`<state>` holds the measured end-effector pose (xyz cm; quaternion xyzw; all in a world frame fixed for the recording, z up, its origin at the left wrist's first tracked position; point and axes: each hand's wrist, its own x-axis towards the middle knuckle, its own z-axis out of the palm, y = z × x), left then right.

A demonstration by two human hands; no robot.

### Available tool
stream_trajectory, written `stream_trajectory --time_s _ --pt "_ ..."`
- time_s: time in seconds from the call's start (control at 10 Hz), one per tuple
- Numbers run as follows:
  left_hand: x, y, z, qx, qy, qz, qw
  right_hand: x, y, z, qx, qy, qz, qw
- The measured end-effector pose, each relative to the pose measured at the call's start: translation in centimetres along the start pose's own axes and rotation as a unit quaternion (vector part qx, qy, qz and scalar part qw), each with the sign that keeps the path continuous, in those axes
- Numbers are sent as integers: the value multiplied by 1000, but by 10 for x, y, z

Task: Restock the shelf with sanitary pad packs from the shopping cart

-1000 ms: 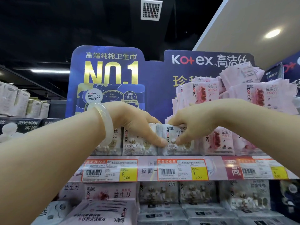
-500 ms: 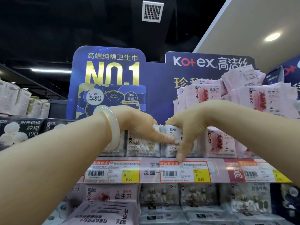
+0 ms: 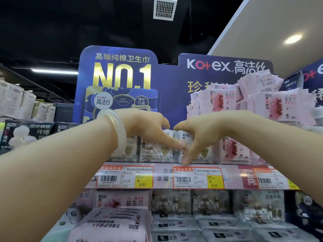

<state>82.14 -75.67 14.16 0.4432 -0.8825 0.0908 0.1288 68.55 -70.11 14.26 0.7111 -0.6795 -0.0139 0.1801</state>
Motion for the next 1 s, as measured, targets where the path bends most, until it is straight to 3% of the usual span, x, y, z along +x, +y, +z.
stream_trajectory --time_s 0.2,0.4,0.5,0.7,1.0 --pt "-23 -29 -10 19 -5 -25 999 -11 -8 5 76 -18 17 997" --pt "-58 -89 -19 -42 73 -64 994 -9 -9 0 153 51 -5 987" --pt "-75 -115 -14 -71 67 -108 989 -3 -21 -1 160 58 -9 985" --pt "-83 -135 -3 -118 42 -91 988 6 -46 0 163 20 -34 986" --pt "-88 -174 -3 -148 91 -86 981 12 -58 6 122 57 -5 991"
